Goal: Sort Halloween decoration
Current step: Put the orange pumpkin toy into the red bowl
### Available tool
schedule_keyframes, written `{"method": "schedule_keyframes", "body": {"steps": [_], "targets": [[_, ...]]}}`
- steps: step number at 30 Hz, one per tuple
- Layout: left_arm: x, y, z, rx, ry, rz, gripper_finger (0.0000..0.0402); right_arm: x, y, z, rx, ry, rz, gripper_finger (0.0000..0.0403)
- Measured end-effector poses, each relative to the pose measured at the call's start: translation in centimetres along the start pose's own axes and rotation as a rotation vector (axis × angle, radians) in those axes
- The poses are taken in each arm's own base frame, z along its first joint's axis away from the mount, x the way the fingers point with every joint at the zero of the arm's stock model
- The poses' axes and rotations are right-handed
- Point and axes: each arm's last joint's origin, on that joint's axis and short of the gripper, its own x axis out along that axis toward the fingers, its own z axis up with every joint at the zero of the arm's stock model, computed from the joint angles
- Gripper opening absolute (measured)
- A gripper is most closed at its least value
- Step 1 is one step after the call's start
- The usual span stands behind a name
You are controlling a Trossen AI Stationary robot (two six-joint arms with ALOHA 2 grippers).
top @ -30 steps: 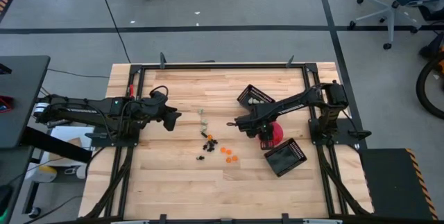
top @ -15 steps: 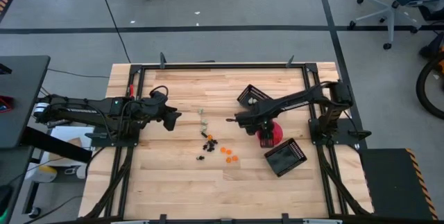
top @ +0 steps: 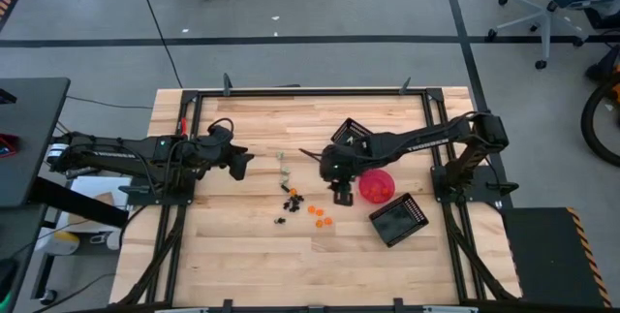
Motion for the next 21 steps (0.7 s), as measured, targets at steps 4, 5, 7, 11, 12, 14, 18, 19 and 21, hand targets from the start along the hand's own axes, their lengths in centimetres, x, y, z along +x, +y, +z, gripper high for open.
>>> {"method": "schedule_keyframes", "body": {"steps": [4, 5, 7, 11, 12, 14, 18, 19, 21], "targets": [[0.0, 0.0, 0.0, -0.001, -0.001, -0.001, 0.0162, 0.6, 0.8, 0.7, -0.018, -0.076, 0.023, 0.0175], [0.0, 0.0, 0.0, -0.003, -0.003, -0.004, 0.0162, 0.6, 1.0, 0.7, -0.024, -0.072, 0.027, 0.0182], [0.0, -0.1, 0.1, -0.010, -0.008, -0.009, 0.0162, 1.1, 1.5, 0.8, -0.038, -0.082, 0.036, 0.0197], [0.0, -0.1, 0.1, -0.012, -0.011, -0.012, 0.0162, 1.9, 2.6, 0.4, -0.067, -0.060, 0.022, 0.0227], [0.0, -0.1, 0.1, -0.012, -0.012, -0.013, 0.0162, 2.0, 2.8, 0.3, -0.069, -0.050, 0.020, 0.0232], [0.1, -0.2, 0.2, -0.014, -0.015, -0.016, 0.0162, 2.5, 3.3, 0.2, -0.067, -0.048, 0.028, 0.0240], [0.3, -0.3, 0.1, -0.012, -0.010, -0.010, 0.0162, 3.0, 4.2, 0.0, -0.079, -0.040, 0.020, 0.0245], [0.3, -0.2, 0.0, -0.008, -0.002, -0.002, 0.0162, 3.0, 4.3, -0.1, -0.084, -0.036, 0.014, 0.0245], [0.6, -0.4, 0.0, -0.008, -0.003, -0.003, 0.0162, 3.0, 4.5, -0.1, -0.100, -0.043, 0.011, 0.0245]]}}
